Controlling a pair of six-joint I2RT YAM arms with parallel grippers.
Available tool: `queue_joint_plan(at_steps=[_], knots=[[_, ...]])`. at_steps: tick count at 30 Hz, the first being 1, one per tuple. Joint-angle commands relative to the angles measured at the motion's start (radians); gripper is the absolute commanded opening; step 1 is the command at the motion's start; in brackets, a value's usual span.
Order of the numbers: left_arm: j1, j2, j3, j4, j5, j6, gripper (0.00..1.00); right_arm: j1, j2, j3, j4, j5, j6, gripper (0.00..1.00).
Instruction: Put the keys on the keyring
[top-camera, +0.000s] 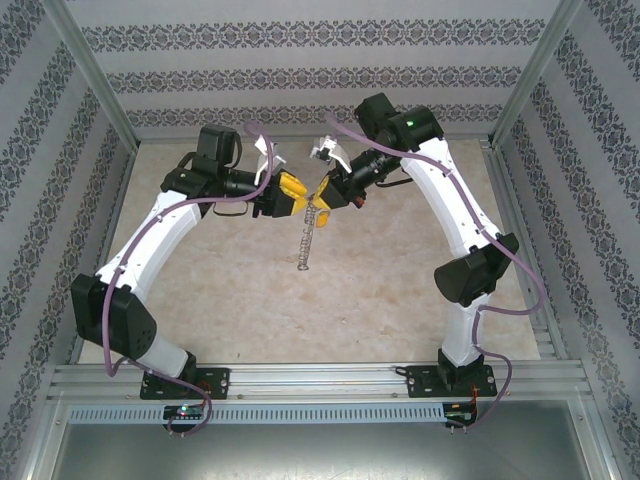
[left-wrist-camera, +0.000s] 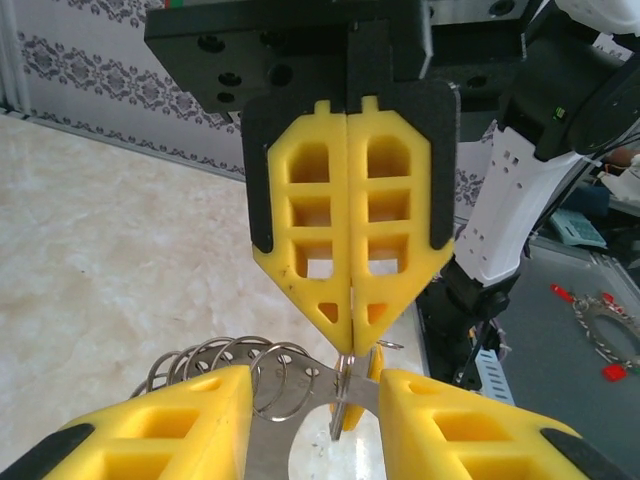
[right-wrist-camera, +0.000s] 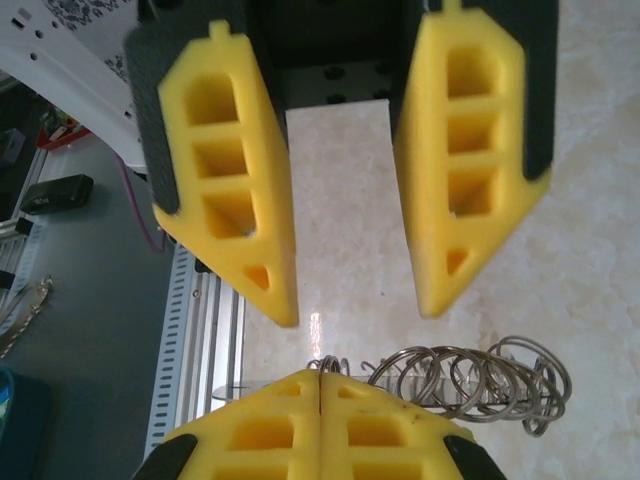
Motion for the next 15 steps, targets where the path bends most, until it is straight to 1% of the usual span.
queue_joint_plan(at_steps=[1,15], knots=[[-0.02,0.018,0.033,-0.041,0.063,0.049,0.37,0.007,-0.033,0.013,0.037,-0.056,0.016,0.0],[-0.041,0.027,0.039,-0.051,0.1,0.068,0.31,0.007,-0.009,0.005,0.087,-0.063,0.045,0.0]])
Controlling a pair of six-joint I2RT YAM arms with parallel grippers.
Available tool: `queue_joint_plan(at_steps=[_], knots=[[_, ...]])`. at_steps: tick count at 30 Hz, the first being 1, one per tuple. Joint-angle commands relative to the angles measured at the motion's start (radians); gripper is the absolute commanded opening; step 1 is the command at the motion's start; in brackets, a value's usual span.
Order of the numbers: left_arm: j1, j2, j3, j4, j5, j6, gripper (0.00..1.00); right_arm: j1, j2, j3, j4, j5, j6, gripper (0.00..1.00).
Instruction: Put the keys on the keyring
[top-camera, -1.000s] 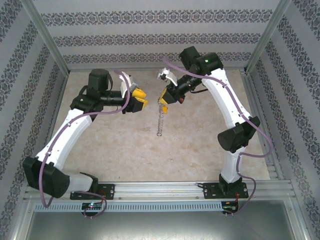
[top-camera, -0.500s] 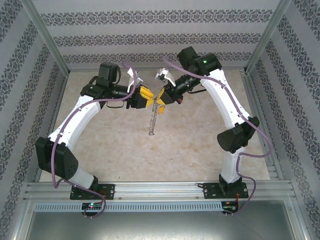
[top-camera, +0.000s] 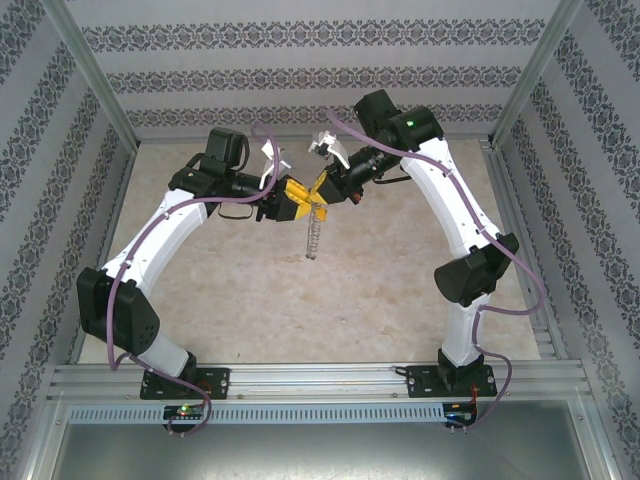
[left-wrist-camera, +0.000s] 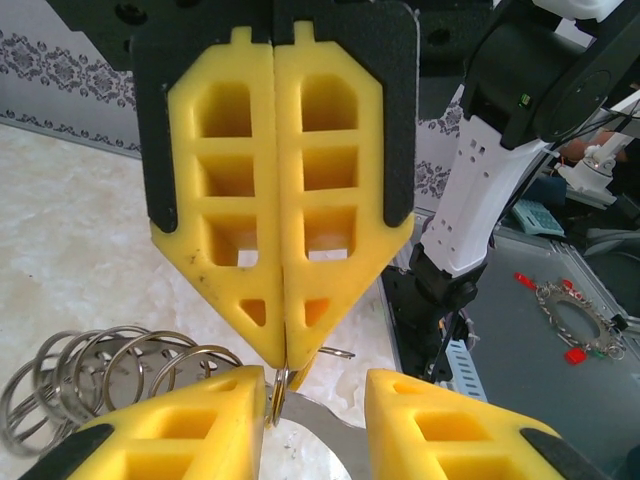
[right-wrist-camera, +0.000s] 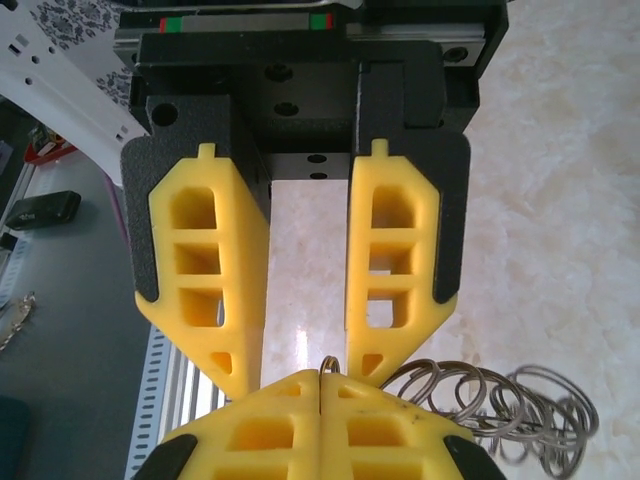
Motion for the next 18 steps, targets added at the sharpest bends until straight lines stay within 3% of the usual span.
queue_joint_plan(at_steps=[1,12,16,18], knots=[[-0.015,0.004,0.038,-0.021,0.052,0.029,0.29,0.007,-0.006,0.006,0.018,-0.055,0.005,0.0],[-0.019,0.0,0.041,0.056,0.033,-0.015,0.23,0.007,0.004,0.005,0.01,-0.047,0.002,0.0],[-0.019,-0.012,0.025,0.125,0.021,-0.054,0.07,0.007,0.004,0.005,0.004,-0.043,-0.001,0.0],[-0.02,-0.015,0.023,0.14,0.02,-0.063,0.04,0.007,0.004,0.005,0.002,-0.041,-0.002,0.0]])
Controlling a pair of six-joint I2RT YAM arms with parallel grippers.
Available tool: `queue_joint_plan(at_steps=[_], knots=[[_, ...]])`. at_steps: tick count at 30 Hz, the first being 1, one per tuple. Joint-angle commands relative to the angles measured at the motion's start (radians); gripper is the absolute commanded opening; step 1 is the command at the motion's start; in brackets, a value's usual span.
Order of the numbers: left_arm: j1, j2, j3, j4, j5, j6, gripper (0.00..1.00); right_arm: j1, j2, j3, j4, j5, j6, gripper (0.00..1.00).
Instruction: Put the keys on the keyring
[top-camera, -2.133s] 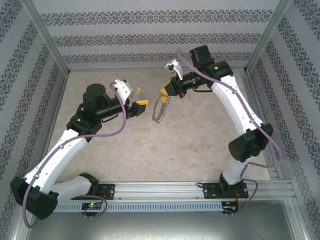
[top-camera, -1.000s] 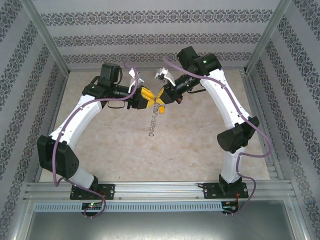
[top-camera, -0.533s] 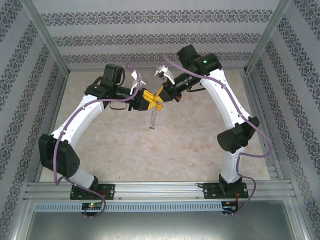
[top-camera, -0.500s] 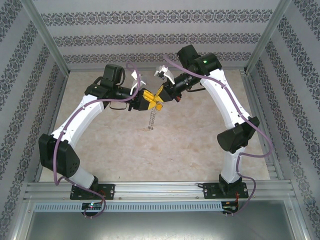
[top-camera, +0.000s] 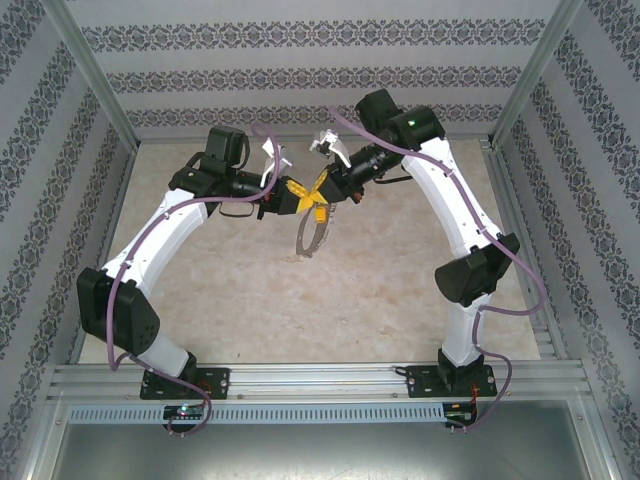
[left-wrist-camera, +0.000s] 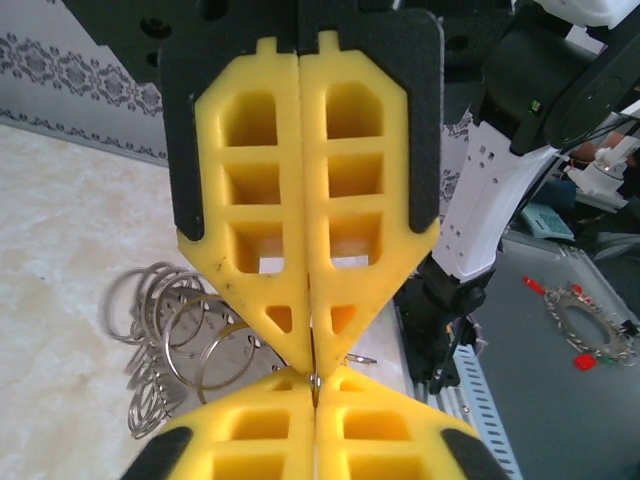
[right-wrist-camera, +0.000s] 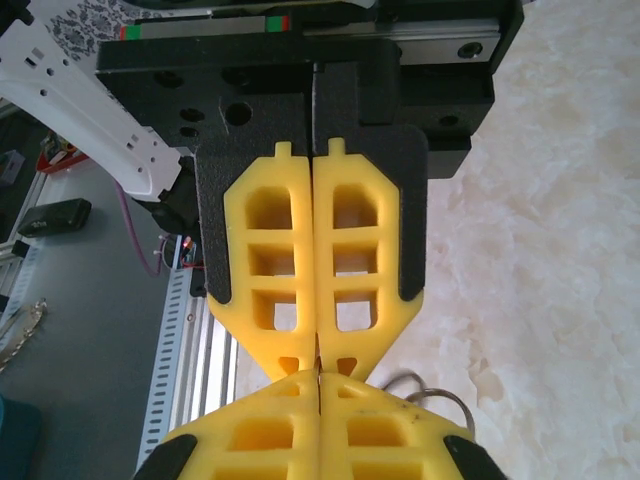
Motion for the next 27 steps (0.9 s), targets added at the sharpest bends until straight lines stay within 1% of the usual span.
queue_joint_plan(at_steps=[1,2,7,8,9,10,11,12,15,17,18,21,24,25,26,27], knots=[[-0.017,-0.015,0.014,0.11,0.037,-0.026,0.03,0.01,0.003,0.006,0.004,-0.019,-0.007,0.0],[-0.019,-0.015,0.013,0.116,0.033,-0.029,0.0,0.01,0.002,0.005,0.006,-0.019,-0.007,0.0],[-0.026,-0.023,-0.013,0.174,0.01,-0.064,0.0,0.009,-0.012,0.005,0.045,-0.026,0.026,0.0],[-0.024,-0.031,-0.028,0.203,-0.003,-0.079,0.0,0.004,-0.021,-0.003,0.072,-0.033,0.053,0.15],[-0.025,-0.039,-0.042,0.23,-0.012,-0.092,0.0,-0.004,-0.038,-0.022,0.119,-0.048,0.088,0.28],[-0.024,-0.05,-0.063,0.274,-0.027,-0.118,0.0,-0.021,-0.068,-0.063,0.188,-0.071,0.138,0.36],[-0.024,-0.062,-0.084,0.321,-0.038,-0.142,0.0,-0.04,-0.114,-0.124,0.279,-0.083,0.2,0.4],[-0.025,-0.073,-0.101,0.355,-0.051,-0.161,0.0,-0.056,-0.164,-0.195,0.375,-0.083,0.264,0.44],[-0.024,-0.104,-0.153,0.464,-0.084,-0.222,0.0,-0.117,-0.351,-0.489,0.768,-0.091,0.502,0.5],[-0.025,-0.123,-0.187,0.536,-0.105,-0.259,0.0,-0.145,-0.457,-0.663,0.965,-0.077,0.626,0.51],[-0.024,-0.129,-0.202,0.569,-0.111,-0.278,0.0,-0.153,-0.499,-0.735,1.035,-0.056,0.673,0.52],[-0.024,-0.147,-0.24,0.659,-0.127,-0.327,0.0,-0.148,-0.588,-0.91,1.204,0.027,0.775,0.52],[-0.028,-0.16,-0.269,0.732,-0.147,-0.364,0.0,-0.132,-0.642,-1.092,1.481,0.076,0.909,0.52],[-0.029,-0.162,-0.275,0.746,-0.155,-0.374,0.0,-0.128,-0.651,-1.137,1.565,0.075,0.947,0.52],[-0.03,-0.166,-0.283,0.77,-0.163,-0.386,0.0,-0.125,-0.654,-1.181,1.665,0.048,0.989,0.52],[-0.031,-0.17,-0.292,0.795,-0.167,-0.399,0.0,-0.121,-0.653,-1.207,1.72,0.024,1.011,0.52]])
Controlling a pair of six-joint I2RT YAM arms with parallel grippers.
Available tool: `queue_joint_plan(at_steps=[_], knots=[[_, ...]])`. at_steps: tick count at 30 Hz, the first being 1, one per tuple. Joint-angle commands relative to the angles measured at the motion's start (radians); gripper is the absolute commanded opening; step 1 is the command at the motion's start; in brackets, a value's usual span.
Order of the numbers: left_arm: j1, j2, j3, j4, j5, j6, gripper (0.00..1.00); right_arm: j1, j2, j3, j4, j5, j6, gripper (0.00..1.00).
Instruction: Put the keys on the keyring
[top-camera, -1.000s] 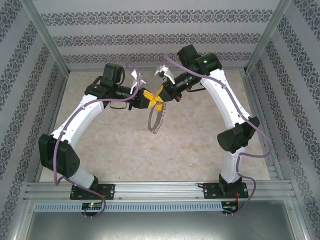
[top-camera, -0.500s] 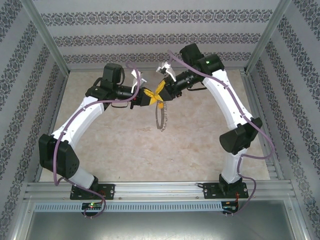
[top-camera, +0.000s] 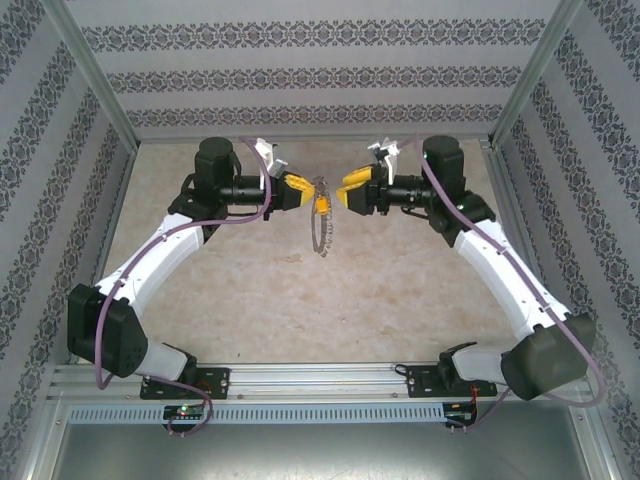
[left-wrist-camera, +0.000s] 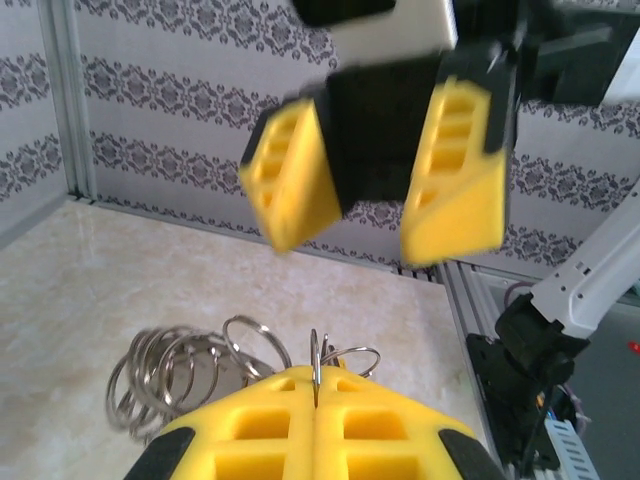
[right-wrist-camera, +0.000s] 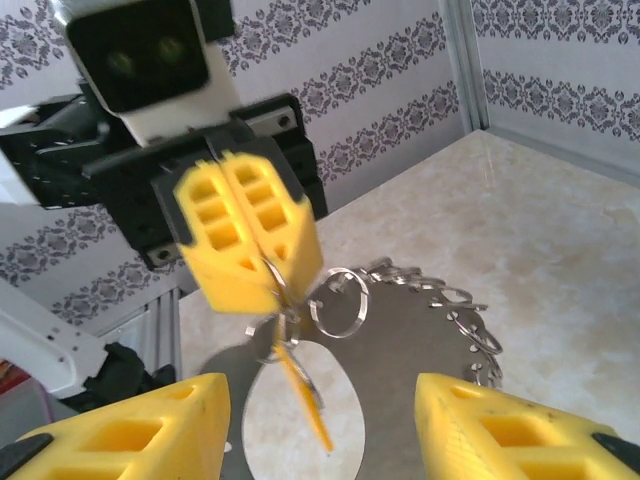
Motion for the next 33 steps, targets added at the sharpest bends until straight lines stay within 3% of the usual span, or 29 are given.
queue_joint_plan(at_steps=[1,15,26,33], knots=[[-0.011,-0.038,-0.02,0.178,-0.019,-0.077,0.0,0.015,0.005,-0.084,0.367,-0.014,0.17,0.53],[-0.025,-0.043,-0.025,0.184,-0.028,-0.081,0.0,0.089,0.074,-0.102,0.399,-0.077,0.142,0.53],[-0.032,-0.041,-0.04,0.219,-0.057,-0.097,0.0,0.093,0.089,-0.132,0.388,-0.11,0.137,0.02],[-0.041,-0.033,-0.039,0.222,-0.065,-0.098,0.0,0.147,0.152,-0.038,0.252,-0.156,0.065,0.0]])
